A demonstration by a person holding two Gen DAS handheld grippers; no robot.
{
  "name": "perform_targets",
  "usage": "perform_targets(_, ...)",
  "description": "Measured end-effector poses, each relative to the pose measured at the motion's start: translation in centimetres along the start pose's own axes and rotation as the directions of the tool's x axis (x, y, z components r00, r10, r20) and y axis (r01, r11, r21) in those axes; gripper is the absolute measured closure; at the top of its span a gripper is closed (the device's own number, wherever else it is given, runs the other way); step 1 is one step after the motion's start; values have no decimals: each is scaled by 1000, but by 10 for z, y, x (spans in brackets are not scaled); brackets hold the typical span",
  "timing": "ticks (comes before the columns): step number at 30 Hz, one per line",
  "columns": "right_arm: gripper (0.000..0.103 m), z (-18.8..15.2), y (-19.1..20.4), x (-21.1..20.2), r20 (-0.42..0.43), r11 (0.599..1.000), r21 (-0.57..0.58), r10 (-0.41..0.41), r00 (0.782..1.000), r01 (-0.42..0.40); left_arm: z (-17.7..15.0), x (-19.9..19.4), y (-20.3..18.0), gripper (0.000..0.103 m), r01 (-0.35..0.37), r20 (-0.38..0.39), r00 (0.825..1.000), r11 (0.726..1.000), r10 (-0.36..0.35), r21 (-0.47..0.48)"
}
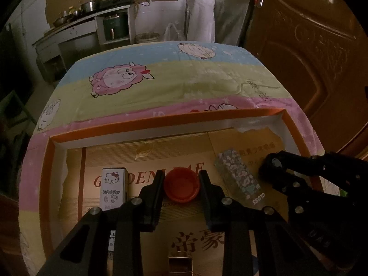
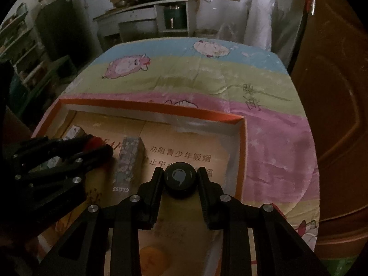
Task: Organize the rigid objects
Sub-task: 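Lower and release the red lid with the left tool while the right tool releases the black roll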
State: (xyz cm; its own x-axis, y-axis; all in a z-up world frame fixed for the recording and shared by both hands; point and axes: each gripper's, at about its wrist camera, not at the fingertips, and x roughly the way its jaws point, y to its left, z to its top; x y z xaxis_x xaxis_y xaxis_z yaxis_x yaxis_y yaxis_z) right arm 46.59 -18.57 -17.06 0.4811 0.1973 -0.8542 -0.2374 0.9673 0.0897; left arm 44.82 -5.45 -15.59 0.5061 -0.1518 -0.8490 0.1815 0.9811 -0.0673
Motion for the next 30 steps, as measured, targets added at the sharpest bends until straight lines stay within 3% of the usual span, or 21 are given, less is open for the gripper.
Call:
perform_targets(16, 64, -1, 1, 0, -8, 1000, -4, 10, 1000, -10, -1, -1, 0, 62, 29, 2, 1000, 1000, -29, 3)
perform_targets(30, 64, -1, 6, -16, 35, 1000, 7, 12, 999, -12, -2, -32, 4, 62, 33, 61, 998, 999, -32, -16)
